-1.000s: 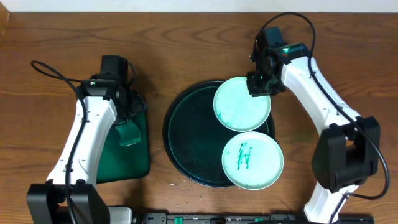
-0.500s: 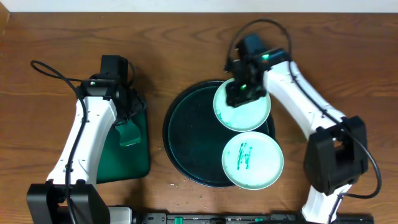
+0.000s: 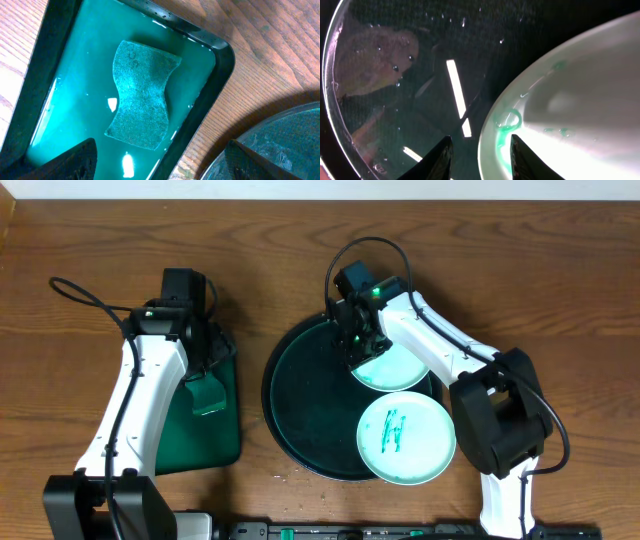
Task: Clean dirty plates on tray and stack at the side
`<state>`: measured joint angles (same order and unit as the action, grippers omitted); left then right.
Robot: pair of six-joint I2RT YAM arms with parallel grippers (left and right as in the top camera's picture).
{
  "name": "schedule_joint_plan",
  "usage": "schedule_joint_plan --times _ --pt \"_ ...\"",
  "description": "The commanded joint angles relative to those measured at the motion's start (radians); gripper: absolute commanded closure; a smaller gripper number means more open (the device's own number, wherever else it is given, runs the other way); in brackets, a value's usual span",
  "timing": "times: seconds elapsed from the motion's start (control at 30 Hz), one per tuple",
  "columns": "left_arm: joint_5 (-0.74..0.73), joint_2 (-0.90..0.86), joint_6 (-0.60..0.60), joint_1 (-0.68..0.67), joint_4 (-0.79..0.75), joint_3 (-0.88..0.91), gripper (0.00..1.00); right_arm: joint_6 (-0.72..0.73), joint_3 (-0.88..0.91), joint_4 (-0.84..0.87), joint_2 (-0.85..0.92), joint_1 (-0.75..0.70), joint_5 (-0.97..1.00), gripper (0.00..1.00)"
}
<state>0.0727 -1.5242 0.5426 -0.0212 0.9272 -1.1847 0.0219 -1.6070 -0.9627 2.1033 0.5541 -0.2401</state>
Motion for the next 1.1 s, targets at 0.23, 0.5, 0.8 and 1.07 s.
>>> schedule_joint_plan --times 0.23,0.5,0.8,1.07 --pt "-0.006 0.003 -0.007 0.005 -0.002 -0.014 0.18 0.003 0.001 0.021 0.002 0.025 0.011 0.64" --pt "-0.006 0.003 -0.007 0.005 -0.002 -0.014 0.18 0.011 0.001 0.021 0.016 0.03 0.011 0.69" --pt "-0.006 0.003 -0.007 0.005 -0.001 -0.014 0.18 0.052 0.001 0.026 0.016 0.029 0.068 0.7" --pt "-0.006 0.003 -0.007 0.005 -0.002 -0.014 0.18 0.051 0.001 0.029 0.018 0.029 0.067 0.69"
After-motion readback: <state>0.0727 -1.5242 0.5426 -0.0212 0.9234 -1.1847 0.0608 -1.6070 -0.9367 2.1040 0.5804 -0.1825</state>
